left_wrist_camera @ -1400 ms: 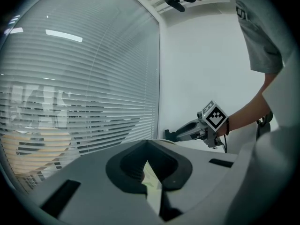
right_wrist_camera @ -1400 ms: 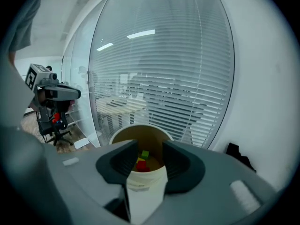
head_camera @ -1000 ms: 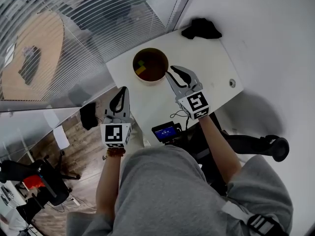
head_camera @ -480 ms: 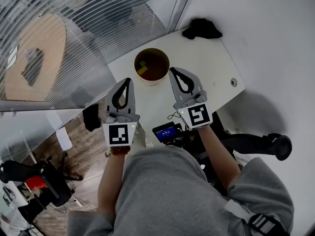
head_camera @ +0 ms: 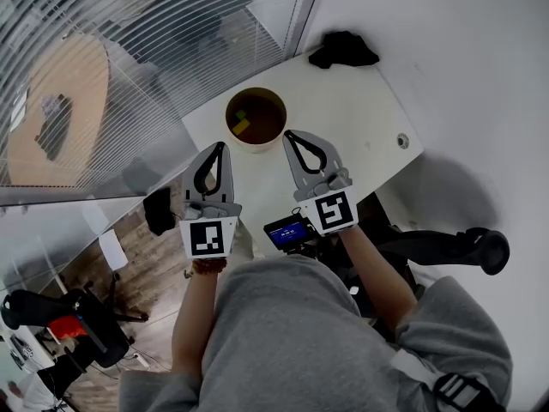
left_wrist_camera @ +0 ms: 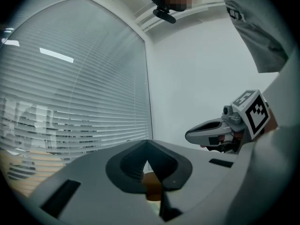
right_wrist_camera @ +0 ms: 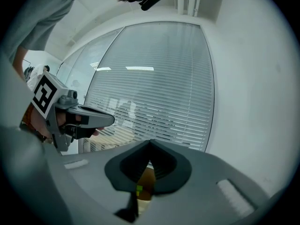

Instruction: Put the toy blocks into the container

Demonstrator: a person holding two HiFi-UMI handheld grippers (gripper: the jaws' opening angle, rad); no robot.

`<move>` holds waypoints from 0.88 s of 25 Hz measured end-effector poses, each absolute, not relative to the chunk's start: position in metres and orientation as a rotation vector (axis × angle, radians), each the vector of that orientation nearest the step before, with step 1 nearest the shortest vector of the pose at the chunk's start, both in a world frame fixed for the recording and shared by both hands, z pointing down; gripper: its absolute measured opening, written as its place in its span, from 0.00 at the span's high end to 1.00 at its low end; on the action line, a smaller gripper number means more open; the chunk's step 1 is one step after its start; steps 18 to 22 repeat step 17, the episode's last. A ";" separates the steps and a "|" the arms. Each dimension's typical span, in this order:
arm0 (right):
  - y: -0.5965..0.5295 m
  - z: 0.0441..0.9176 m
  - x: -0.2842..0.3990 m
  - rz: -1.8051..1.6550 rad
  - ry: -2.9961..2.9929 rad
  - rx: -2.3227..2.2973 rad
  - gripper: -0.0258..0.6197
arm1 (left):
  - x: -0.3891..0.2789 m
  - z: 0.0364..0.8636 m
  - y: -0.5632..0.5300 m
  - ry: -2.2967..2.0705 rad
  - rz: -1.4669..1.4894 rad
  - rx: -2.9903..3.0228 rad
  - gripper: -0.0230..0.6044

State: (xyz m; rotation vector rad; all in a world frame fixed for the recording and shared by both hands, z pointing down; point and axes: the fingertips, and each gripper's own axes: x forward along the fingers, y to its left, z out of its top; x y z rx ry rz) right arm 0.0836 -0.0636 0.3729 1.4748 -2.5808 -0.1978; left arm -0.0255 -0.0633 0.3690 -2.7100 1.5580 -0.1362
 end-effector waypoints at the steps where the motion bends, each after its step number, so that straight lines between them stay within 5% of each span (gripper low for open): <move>1: -0.064 0.375 0.086 -0.187 -2.577 1.476 0.94 | -0.025 0.372 -0.063 1.558 -0.144 -2.712 0.97; 22: -0.054 0.411 0.088 -0.188 -2.498 1.367 0.94 | -0.035 0.414 -0.049 1.618 -0.199 -2.747 0.97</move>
